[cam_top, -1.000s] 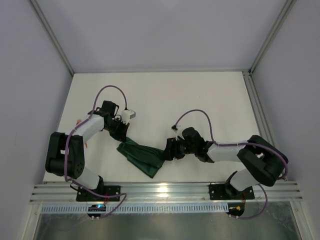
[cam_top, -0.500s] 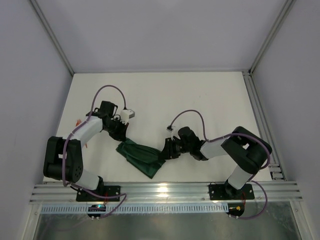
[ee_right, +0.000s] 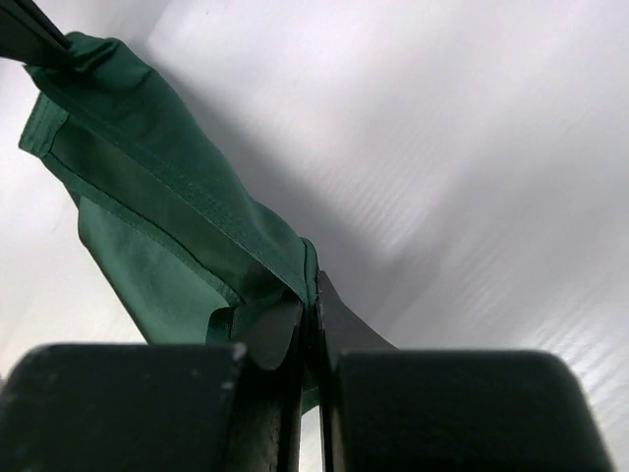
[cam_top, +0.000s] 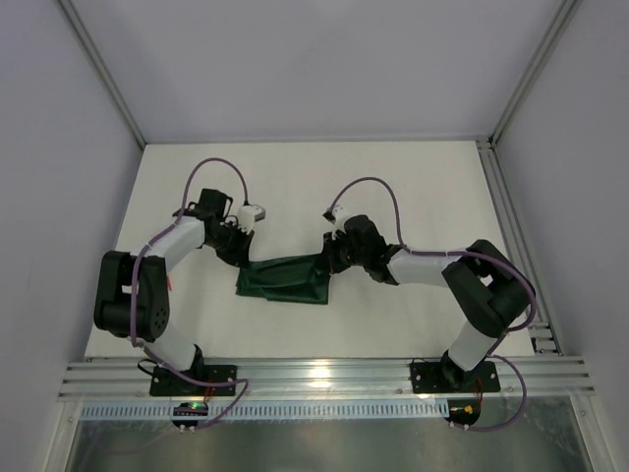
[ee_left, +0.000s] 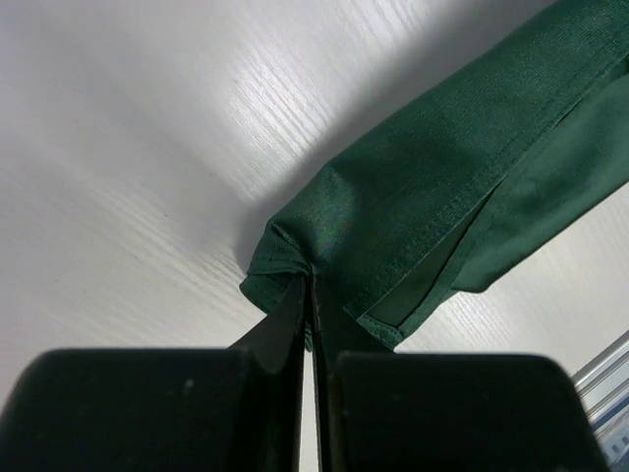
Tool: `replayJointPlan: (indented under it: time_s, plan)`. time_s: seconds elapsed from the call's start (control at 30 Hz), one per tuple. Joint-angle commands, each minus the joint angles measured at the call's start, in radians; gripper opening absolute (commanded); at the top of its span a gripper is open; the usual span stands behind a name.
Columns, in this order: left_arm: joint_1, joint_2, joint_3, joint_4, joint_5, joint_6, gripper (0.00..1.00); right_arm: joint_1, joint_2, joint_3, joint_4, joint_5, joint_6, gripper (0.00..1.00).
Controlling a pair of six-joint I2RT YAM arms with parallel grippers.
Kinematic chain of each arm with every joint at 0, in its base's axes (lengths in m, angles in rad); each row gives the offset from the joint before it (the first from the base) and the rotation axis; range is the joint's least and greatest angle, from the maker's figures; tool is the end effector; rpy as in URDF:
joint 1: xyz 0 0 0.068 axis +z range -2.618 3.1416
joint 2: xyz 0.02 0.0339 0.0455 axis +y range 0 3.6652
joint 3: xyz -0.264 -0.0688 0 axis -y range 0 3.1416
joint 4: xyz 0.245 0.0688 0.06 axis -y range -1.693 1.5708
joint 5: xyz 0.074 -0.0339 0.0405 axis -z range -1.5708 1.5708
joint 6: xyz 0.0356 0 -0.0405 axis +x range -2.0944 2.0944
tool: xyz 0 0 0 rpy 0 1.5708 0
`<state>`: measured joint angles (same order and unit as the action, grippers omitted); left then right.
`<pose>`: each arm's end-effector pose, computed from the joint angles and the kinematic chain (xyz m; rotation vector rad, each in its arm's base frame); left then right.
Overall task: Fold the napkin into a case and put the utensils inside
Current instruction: Smooth out the smaller rectangle-folded napkin at the center of the board.
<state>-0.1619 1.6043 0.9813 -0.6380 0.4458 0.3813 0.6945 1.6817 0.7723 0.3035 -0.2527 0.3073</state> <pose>0.2888 -0.0627 0.1821 0.8263 2.6065 -0.5690 0.2526 0.2220 0.1576 -0.5865 2.2046 0.8261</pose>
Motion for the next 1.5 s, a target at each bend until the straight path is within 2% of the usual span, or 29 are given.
replayJointPlan:
  time_s: [0.0,0.03,0.13,0.17,0.27,0.4,0.63,0.7,0.83,0.97,1.1,1.3,1.47]
  plan:
    - [0.007,0.0,0.066,0.018,0.028,-0.013,0.0,-0.009,-0.002,0.042,-0.026,0.078,-0.173,0.05]
    - [0.007,-0.006,0.06,0.006,0.031,-0.01,0.0,-0.007,-0.013,0.026,-0.023,0.073,-0.181,0.05]
    - [0.007,-0.053,0.01,0.001,0.034,0.005,0.0,-0.007,-0.065,-0.049,0.019,0.027,-0.209,0.18]
    - [0.009,-0.067,-0.006,0.003,0.036,0.007,0.0,-0.007,-0.094,-0.068,0.026,0.015,-0.217,0.27]
    - [0.009,-0.102,-0.059,0.017,0.053,0.019,0.0,-0.006,-0.131,-0.117,0.029,-0.013,-0.238,0.38]
    - [0.005,-0.116,-0.104,0.043,0.041,0.044,0.0,0.002,-0.229,-0.149,-0.007,0.009,-0.254,0.44]
    - [-0.002,-0.133,-0.156,0.067,0.007,0.062,0.0,0.017,-0.436,-0.212,-0.043,0.052,-0.228,0.48]
    - [-0.008,-0.152,-0.174,0.081,0.004,0.061,0.0,0.034,-0.456,-0.234,-0.024,0.066,-0.174,0.48]
    - [-0.014,-0.17,-0.184,0.087,-0.001,0.053,0.0,0.108,-0.421,-0.26,0.094,0.053,-0.086,0.36]
    - [-0.021,-0.179,-0.187,0.087,-0.013,0.047,0.0,0.125,-0.285,-0.228,0.224,0.021,-0.016,0.19]
    - [-0.025,-0.193,-0.193,0.086,-0.027,0.048,0.0,0.119,-0.182,-0.183,0.24,0.03,0.013,0.1]
    - [-0.028,-0.201,-0.207,0.087,-0.039,0.057,0.0,0.102,-0.116,-0.179,0.261,0.013,0.05,0.06]
    - [-0.033,-0.205,-0.208,0.089,-0.044,0.057,0.0,0.105,-0.155,-0.165,0.229,-0.005,0.043,0.04]
